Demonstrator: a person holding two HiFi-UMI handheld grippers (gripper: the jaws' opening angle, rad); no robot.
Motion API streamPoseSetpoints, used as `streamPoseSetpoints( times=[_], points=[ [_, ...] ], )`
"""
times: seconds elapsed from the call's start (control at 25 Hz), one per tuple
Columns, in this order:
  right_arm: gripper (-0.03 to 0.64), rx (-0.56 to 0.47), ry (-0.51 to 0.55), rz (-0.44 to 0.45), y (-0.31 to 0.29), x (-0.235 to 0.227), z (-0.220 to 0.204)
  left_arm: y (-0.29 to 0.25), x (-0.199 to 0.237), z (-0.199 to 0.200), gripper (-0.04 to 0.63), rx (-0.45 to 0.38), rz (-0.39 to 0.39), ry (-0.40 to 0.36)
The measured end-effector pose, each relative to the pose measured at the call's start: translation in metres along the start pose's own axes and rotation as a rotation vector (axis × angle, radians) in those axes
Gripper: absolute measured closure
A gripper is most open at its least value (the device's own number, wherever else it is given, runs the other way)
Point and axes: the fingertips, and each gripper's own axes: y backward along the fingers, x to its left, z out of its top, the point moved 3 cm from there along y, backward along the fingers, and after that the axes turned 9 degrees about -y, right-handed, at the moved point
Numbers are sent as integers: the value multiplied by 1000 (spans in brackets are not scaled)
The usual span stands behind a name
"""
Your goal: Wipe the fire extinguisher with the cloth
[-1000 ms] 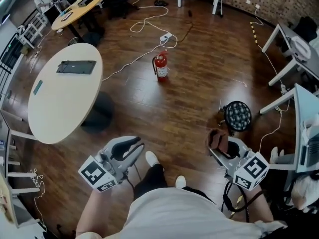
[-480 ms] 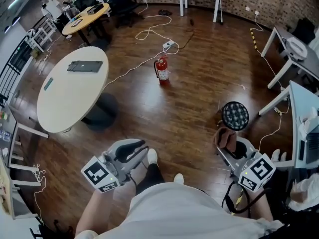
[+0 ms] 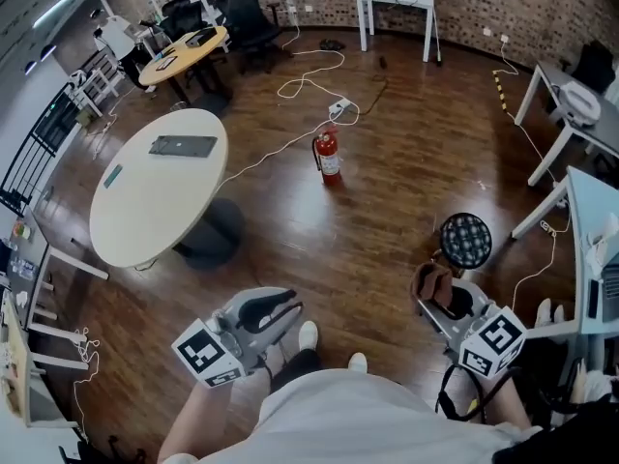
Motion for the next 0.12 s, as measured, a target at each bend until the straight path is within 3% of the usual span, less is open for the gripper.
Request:
streamPoseSetpoints(
  times=[0.12],
  points=[
    [509,71,-53,23,-7,19,-24,22,-20,-11,532,13,2,65]
  ],
)
